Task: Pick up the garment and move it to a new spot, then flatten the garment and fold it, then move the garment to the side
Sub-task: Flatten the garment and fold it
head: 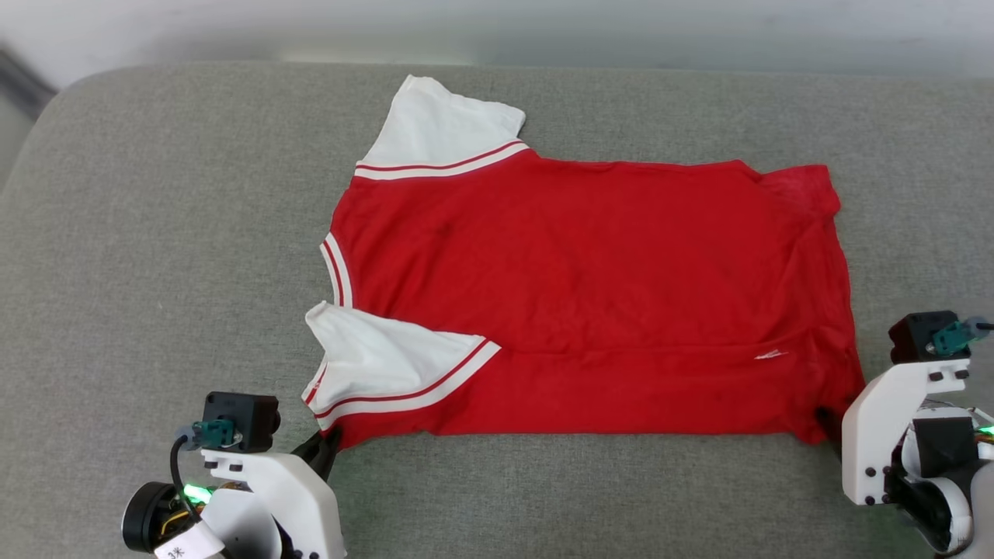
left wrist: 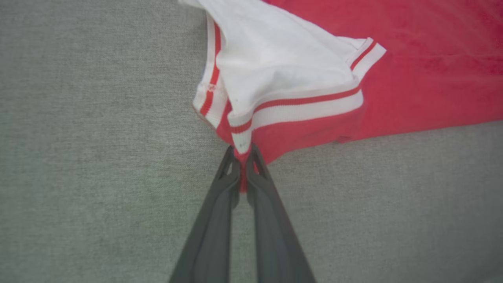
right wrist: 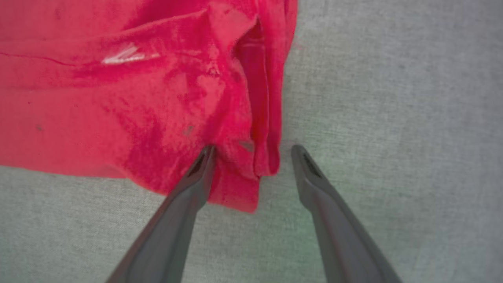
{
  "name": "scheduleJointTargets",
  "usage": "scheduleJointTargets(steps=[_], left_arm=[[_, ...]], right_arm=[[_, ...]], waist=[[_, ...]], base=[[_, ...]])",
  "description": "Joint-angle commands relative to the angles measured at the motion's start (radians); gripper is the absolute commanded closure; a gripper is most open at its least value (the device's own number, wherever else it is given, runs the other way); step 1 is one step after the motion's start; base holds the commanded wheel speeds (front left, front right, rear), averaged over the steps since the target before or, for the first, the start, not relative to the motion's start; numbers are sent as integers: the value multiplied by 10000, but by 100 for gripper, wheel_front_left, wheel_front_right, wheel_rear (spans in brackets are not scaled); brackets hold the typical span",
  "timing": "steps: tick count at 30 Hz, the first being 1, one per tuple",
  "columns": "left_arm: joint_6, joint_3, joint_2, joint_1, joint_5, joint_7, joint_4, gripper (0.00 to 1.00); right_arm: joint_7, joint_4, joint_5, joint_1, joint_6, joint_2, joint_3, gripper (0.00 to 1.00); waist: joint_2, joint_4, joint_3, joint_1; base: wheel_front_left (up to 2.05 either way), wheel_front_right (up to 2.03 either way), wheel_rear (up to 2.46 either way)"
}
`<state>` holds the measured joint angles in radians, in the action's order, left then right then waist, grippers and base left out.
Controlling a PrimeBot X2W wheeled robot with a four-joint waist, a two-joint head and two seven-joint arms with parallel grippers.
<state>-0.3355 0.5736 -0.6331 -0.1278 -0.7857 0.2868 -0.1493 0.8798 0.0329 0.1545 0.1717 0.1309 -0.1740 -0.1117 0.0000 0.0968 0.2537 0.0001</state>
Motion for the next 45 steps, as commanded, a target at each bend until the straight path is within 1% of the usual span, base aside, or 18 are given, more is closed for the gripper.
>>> scheduleJointTargets(steps=[1,8,9,10,11,14,16,19,25,30,34,37,41,45], left_arm=[[-65,-1,-46,21,66,21,-112,100],[-239,10,-148,-12,132,183,-648,100],[-267,15,-161,-2,123,230,-678,100],[-274,25,-175,11,107,265,-700,100],[-297,31,-185,30,81,289,-713,100],[-309,49,-218,125,-1,367,-660,100],[-274,51,-221,184,-44,382,-586,100],[-238,52,-289,298,-137,403,-433,100],[-277,74,-470,743,-302,512,-291,100],[-370,149,-730,1365,-417,536,-371,100],[-363,231,-985,1939,-508,582,-527,100],[-300,405,-1098,2275,-508,609,-617,100],[-177,687,-1002,2530,-530,672,-544,100],[-75,837,-847,2630,-619,617,-338,100]], right_arm=[[-33,145,-35,100,-4,71,29,0],[-6,1135,-290,96,-2,385,41,0],[30,1271,-280,76,-2,423,64,47],[38,1375,-276,48,-2,447,76,76],[13,1469,-273,38,-2,450,91,100],[-119,1648,-289,47,-4,350,76,100],[-305,1620,-362,55,-5,196,87,100],[-421,1482,-165,-2,-5,165,67,100],[-432,705,14,-455,-7,-300,15,100],[-199,-26,344,-1360,-8,-490,-345,100],[5,-646,496,-2213,-10,-436,-720,100],[176,-1059,596,-2903,-10,-251,-962,100],[331,-1569,595,-3600,-8,59,-1265,100],[380,-1662,549,-3833,-8,188,-1256,100]], waist=[[0,61,57,-1],[0,239,291,-1],[0,247,307,-1],[0,252,313,-1],[0,249,313,-1],[0,222,220,-1],[0,197,104,-1],[0,126,-185,-1],[0,13,-811,-1],[0,-107,-1321,-1],[0,-192,-1591,-1],[0,-217,-1674,-1],[0,-259,-1719,-1],[0,-320,-1712,-1]], base=[[0,0,0],[0,0,0],[0,0,0],[0,0,0],[0,0,0],[0,0,0],[0,0,0],[0,0,0],[0,0,0],[0,0,0],[0,0,0],[0,0,0],[0,0,0],[0,0,0]])
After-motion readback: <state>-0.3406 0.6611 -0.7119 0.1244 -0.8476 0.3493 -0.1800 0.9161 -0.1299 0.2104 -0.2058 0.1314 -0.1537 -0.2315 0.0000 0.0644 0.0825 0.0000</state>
